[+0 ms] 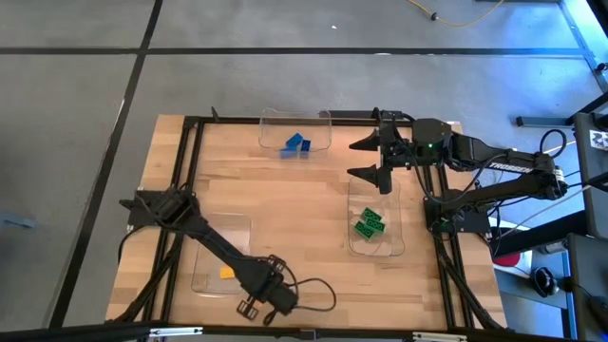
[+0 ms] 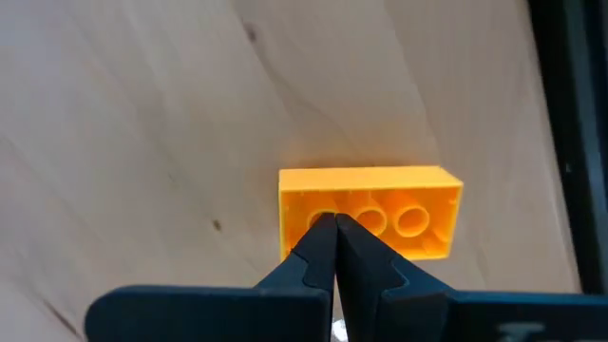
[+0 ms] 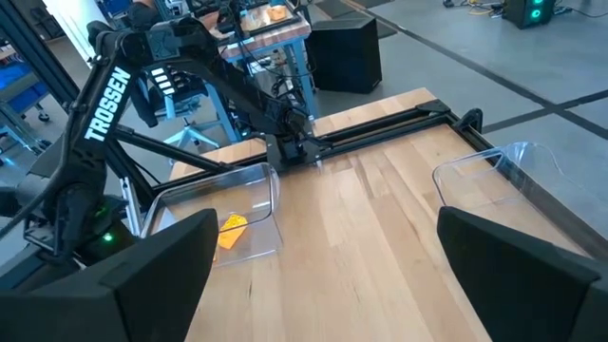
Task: Sort & place blocks by color
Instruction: Put the yellow block into the bottom left transparent bin
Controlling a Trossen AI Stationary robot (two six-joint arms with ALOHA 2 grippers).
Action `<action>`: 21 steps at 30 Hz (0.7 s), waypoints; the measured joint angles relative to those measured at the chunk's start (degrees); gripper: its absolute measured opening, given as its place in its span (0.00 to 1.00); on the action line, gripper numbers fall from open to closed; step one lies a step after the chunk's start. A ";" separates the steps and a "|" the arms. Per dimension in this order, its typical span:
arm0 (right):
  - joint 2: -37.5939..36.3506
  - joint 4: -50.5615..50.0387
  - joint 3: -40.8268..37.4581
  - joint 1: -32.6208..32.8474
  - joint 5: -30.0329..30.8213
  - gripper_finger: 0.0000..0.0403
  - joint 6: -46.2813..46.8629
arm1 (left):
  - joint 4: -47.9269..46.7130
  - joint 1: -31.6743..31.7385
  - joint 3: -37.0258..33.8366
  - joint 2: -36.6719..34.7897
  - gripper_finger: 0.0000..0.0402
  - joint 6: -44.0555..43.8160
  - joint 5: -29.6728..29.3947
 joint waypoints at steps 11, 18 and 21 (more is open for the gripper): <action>0.00 -0.06 0.00 0.01 0.00 0.99 -0.97 | -0.05 2.55 -1.60 -0.28 0.00 0.25 -2.29; 0.00 -0.06 0.00 0.00 0.00 0.99 -1.29 | 0.84 7.56 -1.60 -0.33 0.00 3.00 -9.52; 0.00 -0.06 0.00 0.00 0.00 0.99 -1.29 | 1.75 10.93 -1.63 -0.23 0.00 4.33 -14.34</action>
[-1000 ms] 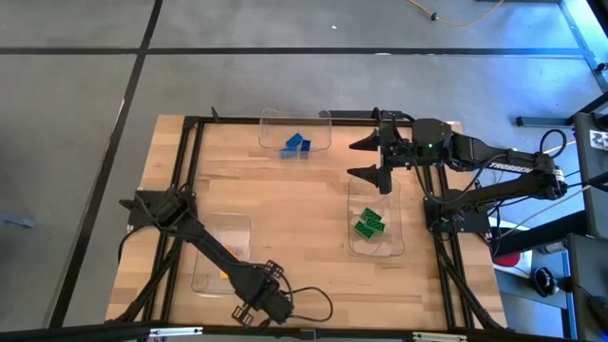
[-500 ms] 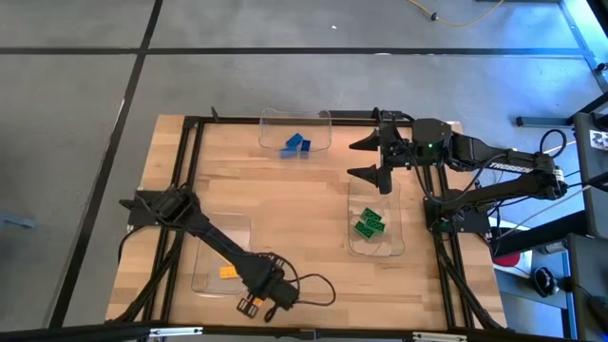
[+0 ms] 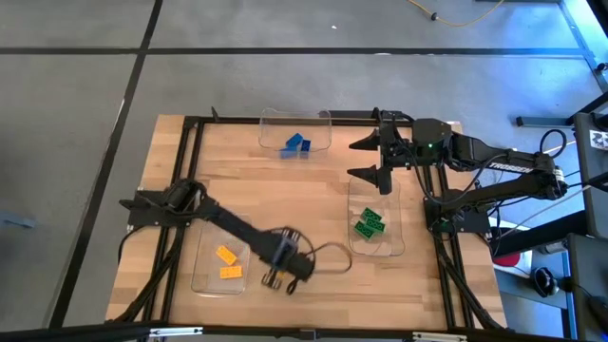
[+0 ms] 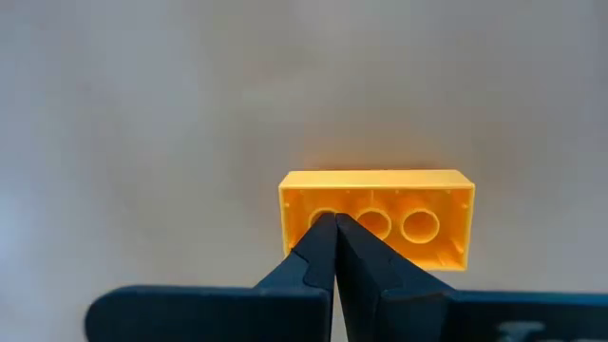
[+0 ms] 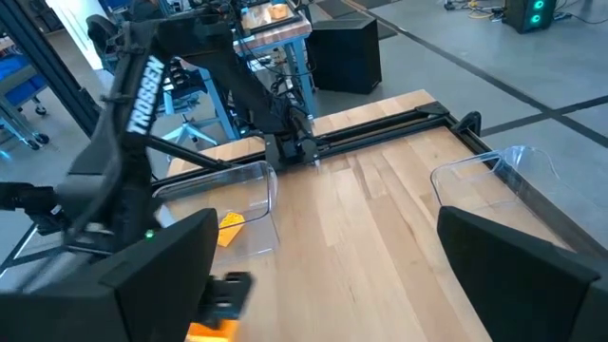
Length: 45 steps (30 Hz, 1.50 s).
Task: Sort & place blocks by color
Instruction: Put the yellow block into the bottom left transparent bin
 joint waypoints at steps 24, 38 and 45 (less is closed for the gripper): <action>0.04 0.02 0.00 0.02 0.02 0.99 0.20 | -5.72 21.63 2.09 -3.49 0.00 7.87 -5.29; 0.04 1.74 0.00 0.02 0.02 0.99 0.87 | -10.99 21.43 2.13 -14.03 0.13 28.68 -3.77; -0.20 8.68 0.00 0.00 -0.92 0.99 3.81 | -9.06 21.28 -0.15 -13.28 0.39 39.69 -1.72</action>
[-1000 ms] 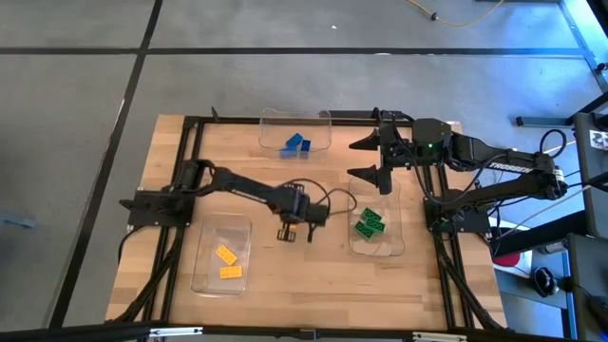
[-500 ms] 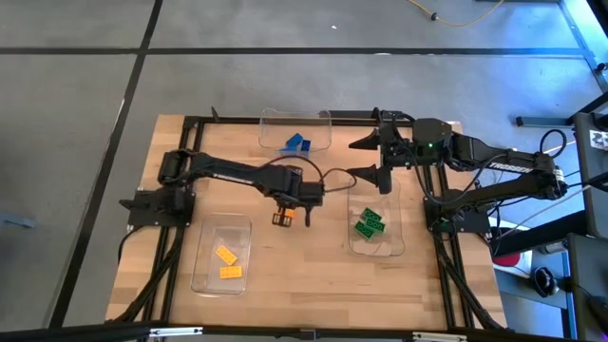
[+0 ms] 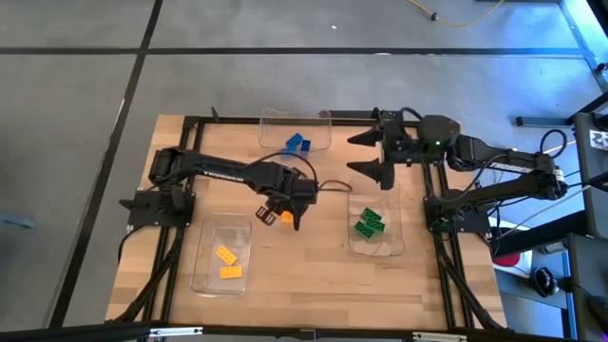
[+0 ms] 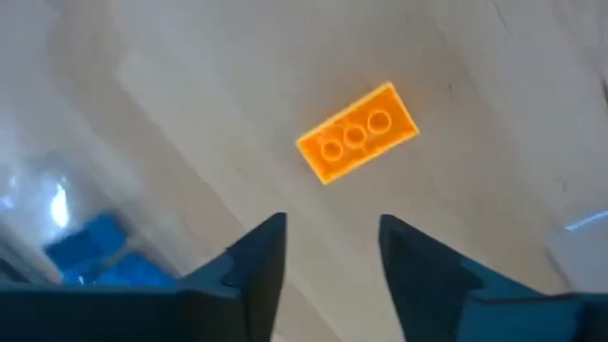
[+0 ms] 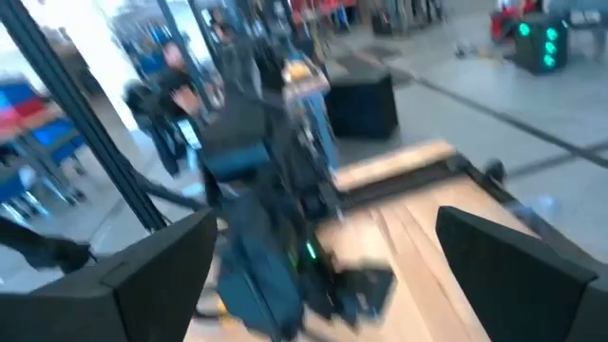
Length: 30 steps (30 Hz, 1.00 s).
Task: Sort & place blocks by color
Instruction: Put the yellow block into the bottom left transparent bin
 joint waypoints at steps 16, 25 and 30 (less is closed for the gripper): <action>-0.89 11.96 0.00 0.02 -0.13 0.99 5.57 | 21.25 0.72 -17.76 -0.04 0.53 29.26 -0.39; -0.85 12.00 0.00 0.02 -0.11 0.99 5.57 | 24.55 0.68 -19.54 -0.04 0.53 36.82 2.32; -0.85 12.00 0.00 0.02 -0.11 0.99 5.52 | 27.29 0.83 -19.54 -0.04 0.53 38.73 3.16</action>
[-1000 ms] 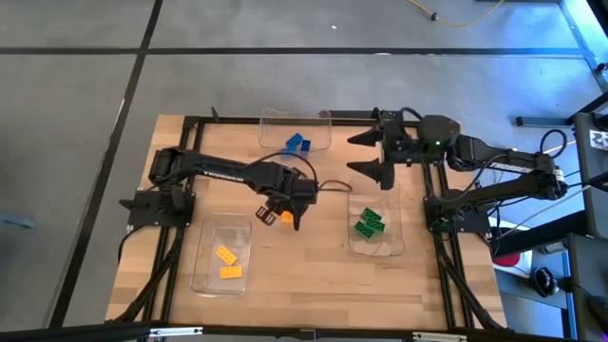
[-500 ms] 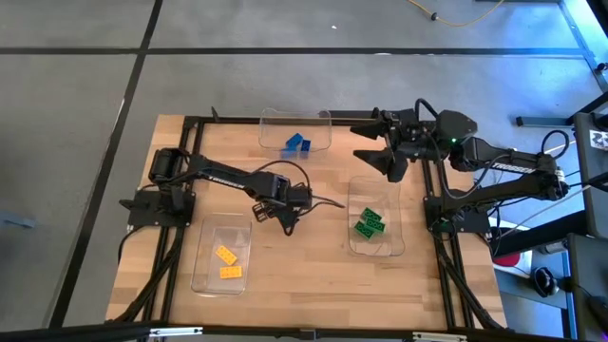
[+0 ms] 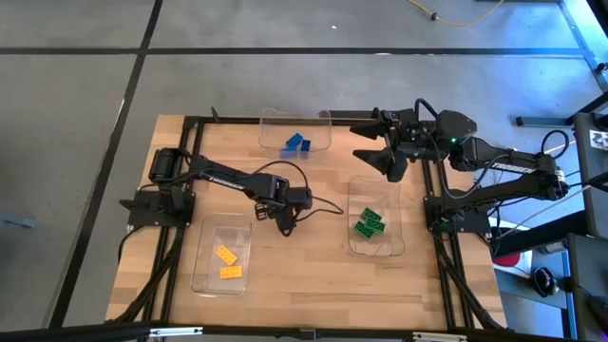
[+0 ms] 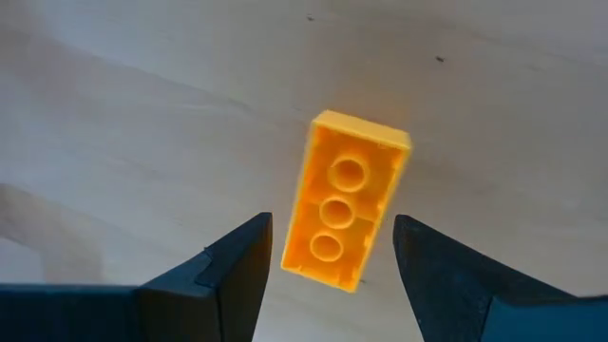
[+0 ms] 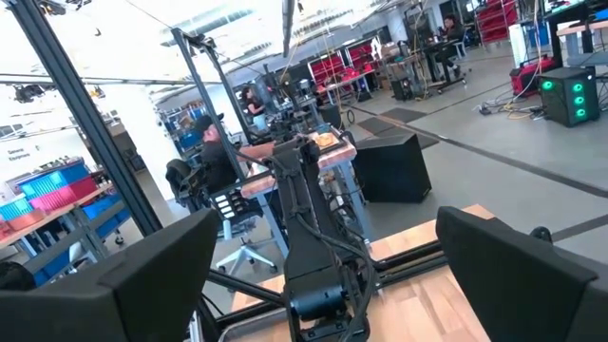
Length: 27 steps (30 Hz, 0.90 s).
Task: Sort & place blocks by color
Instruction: Put the yellow block into the bottom left transparent bin
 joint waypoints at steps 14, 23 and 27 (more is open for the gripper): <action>0.02 -0.09 0.00 0.01 0.00 0.99 0.07 | -0.65 -0.03 0.31 4.15 0.53 1.40 1.25; 0.02 -0.12 0.00 -0.01 0.00 0.99 -0.38 | -2.42 -0.24 1.98 4.56 0.32 -7.04 1.10; 0.02 -0.11 0.00 -0.02 0.00 0.99 -2.11 | -5.08 0.98 4.76 4.74 0.31 -13.33 1.44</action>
